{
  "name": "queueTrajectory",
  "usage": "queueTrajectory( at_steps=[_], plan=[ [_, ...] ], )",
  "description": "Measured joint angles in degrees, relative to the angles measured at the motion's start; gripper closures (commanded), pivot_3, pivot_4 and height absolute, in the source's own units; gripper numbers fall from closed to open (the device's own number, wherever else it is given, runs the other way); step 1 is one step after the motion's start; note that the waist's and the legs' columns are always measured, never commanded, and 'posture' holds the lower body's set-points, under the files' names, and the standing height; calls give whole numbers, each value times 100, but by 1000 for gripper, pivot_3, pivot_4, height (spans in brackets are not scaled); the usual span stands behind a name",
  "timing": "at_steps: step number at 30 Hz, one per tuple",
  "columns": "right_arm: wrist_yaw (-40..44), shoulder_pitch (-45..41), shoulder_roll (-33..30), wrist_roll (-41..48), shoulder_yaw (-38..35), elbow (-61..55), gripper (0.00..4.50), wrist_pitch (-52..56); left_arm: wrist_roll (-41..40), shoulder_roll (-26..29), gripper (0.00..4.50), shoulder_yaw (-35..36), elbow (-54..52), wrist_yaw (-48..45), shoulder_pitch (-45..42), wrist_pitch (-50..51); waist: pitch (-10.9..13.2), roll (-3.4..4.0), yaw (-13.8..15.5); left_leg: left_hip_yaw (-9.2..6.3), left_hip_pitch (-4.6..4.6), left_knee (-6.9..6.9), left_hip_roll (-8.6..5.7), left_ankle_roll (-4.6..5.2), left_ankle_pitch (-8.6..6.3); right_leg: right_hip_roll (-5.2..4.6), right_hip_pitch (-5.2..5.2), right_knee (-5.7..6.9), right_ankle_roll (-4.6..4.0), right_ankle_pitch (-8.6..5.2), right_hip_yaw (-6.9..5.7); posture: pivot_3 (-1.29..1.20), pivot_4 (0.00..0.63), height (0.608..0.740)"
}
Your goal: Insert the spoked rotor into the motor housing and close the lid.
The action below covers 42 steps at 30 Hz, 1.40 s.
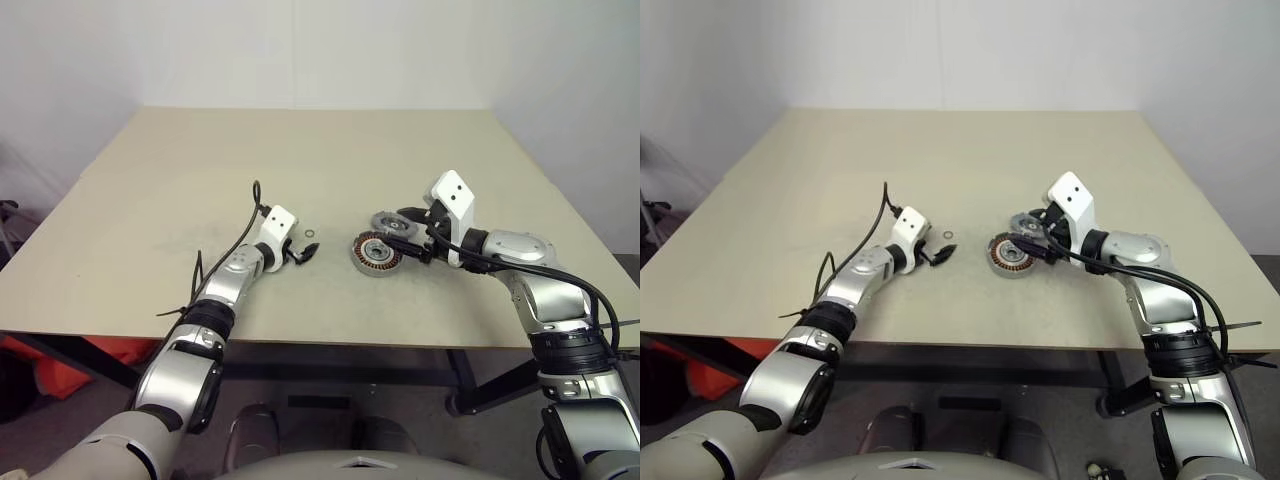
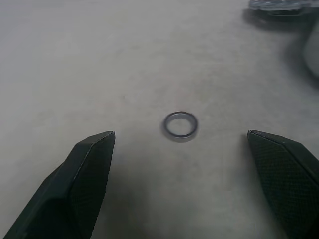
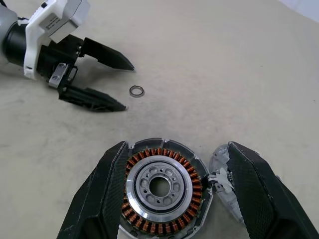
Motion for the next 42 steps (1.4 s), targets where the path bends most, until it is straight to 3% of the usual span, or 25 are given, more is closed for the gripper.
queueTrajectory(
  at_steps=[13, 21, 42],
  plan=[
    [-133, 11, -36, 3, -1, -47, 925, 5, 48, -127, 0, -62, 96, -67, -100, 89, 0, 1, 5, -8, 6, -1, -16, 19, -2, -39, 41, -9, 25, -15, -36, 0, 0, 740],
    [-205, 14, -35, 4, -1, -67, 925, 7, 131, -263, 0, -63, 808, -73, -588, 74, -1, 2, 51, -7, 9, -1, -32, 31, 9, -73, 63, -8, 68, -40, -53, 0, 0, 740],
    [-266, 97, -34, 2, 0, -82, 925, 7, 105, -514, 0, 170, 1464, 87, -755, -615, 0, 1, 51, -11, -4, -15, -75, 65, 3, -124, 68, -11, 81, -48, -65, 0, 0, 740]
  ],
)
